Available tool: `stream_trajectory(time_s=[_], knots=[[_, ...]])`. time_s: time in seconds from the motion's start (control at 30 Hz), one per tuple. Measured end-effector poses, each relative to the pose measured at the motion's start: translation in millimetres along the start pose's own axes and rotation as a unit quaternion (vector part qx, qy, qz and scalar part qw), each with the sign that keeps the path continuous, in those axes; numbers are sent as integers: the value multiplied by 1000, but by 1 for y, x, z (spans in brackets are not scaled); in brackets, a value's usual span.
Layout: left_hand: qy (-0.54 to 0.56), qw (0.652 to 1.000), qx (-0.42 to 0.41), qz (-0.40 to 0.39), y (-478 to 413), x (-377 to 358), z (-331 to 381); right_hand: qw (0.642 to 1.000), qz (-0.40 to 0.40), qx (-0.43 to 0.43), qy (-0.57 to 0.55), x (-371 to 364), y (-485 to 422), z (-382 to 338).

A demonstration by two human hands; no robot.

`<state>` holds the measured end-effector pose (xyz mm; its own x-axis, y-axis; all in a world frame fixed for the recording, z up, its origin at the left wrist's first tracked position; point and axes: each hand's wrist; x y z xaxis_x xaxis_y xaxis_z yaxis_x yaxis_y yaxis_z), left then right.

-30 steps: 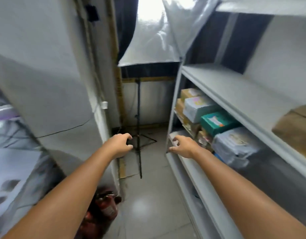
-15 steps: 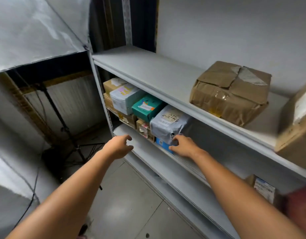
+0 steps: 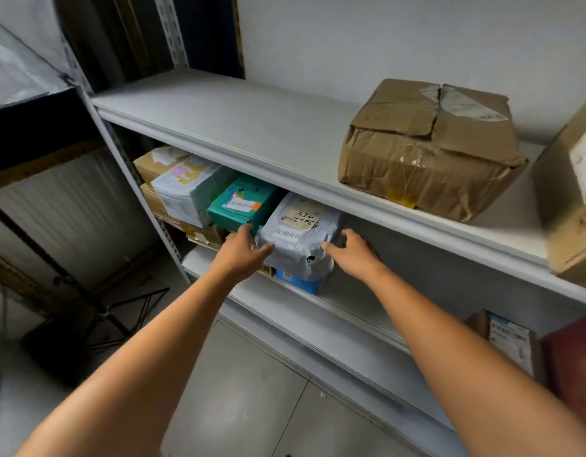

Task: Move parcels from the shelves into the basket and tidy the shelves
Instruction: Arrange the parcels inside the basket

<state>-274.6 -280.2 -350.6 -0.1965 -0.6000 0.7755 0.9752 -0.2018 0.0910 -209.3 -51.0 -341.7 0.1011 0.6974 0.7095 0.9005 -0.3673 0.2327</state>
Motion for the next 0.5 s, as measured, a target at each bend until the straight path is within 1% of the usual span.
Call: stream_trajectory(time_s=[0.17,0.23,0.33,0.4,0.5], knots=[[101,994,2,-31,-23,-18,-2,991,6,-37,-128,-27,-16,-7],[148,987,10,-58,-30,-23,-5,986,6,-53,-161,-36,-19,-11],[220,971,21,-87,-36,-25,-11,973,28,-68,-220,-44,-19,-15],[248,964,16,-97,-36,-26,-12,963,40,-75,-254,-46,-18,-13],[279,954,14,-108,-34,-26,-11,957,48,-74,-275,-44,-14,-9]])
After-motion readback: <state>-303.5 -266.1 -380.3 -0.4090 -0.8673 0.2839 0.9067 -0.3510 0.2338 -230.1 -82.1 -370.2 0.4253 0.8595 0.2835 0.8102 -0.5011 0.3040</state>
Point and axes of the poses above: each hand's wrist, its own y-axis away from the middle knuckle, its own x-axis out of the back of the hand, z = x × y, and after that the axes turned 2 degrees about z, right-handed
